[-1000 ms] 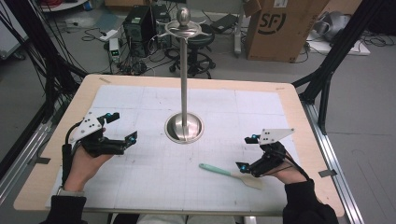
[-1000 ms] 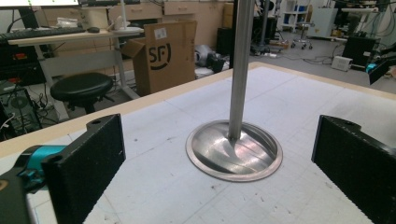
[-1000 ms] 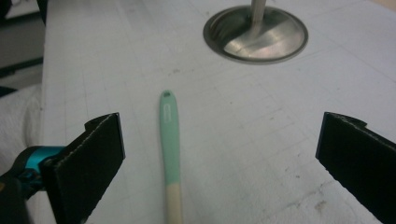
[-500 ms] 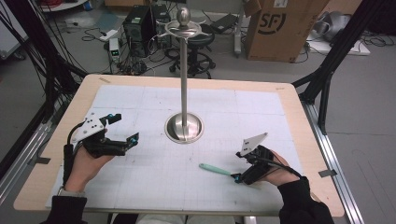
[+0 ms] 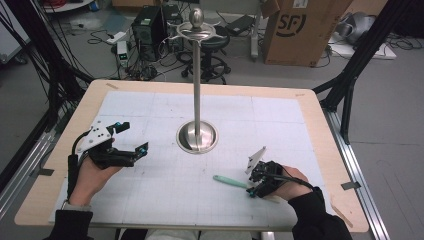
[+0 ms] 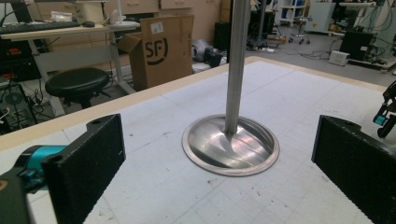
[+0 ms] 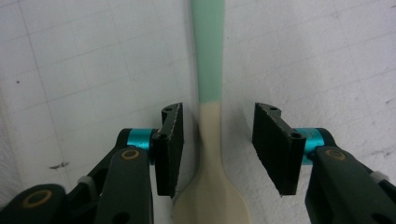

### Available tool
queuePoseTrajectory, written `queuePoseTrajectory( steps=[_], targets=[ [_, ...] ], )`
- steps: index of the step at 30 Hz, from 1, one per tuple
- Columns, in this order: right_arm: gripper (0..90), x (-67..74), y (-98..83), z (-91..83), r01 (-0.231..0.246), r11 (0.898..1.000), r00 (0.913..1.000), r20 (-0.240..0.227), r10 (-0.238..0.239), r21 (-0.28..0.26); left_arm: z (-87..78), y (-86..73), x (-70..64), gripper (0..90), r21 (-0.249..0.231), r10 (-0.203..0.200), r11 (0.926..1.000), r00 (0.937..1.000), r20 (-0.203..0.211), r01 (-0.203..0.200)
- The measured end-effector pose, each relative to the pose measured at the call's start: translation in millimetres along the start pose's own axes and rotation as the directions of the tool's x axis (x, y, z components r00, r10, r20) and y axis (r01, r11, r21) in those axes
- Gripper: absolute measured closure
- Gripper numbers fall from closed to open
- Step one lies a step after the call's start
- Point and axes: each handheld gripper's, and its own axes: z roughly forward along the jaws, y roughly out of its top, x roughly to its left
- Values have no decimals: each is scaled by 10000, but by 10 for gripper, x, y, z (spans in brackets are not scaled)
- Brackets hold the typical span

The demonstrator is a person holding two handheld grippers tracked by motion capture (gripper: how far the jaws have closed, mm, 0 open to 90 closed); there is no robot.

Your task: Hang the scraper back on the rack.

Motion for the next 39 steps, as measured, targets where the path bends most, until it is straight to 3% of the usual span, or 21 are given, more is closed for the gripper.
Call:
queuePoseTrajectory(
  steps=[16, 28, 33, 38, 39],
  targets=[
    [795, 33, 99, -2, -194, 9945, 9998, -9, 196, 1033, -22, -8, 0, 32, 26, -22, 10000, 9999, -114, 22],
    [807, 26, 101, -14, 47, 9948, 10000, -48, -43, 1022, -11, -16, 4, 32, 113, -13, 9999, 10000, -83, 14],
    [806, -6, 72, -46, -59, 9980, 10000, -5, 60, 621, -20, -12, 13, 33, 43, -53, 10000, 9999, -124, 54],
    [806, -63, -3, -140, -341, 9983, 9994, 13, 342, -472, -28, -5, 10, 32, -9, 15, 10000, 9999, -168, -15],
    [806, -91, -43, -187, -456, 9942, 9989, 64, 465, -977, -33, -2, 12, 32, -53, 47, 10000, 9998, -197, -48]
  ],
)
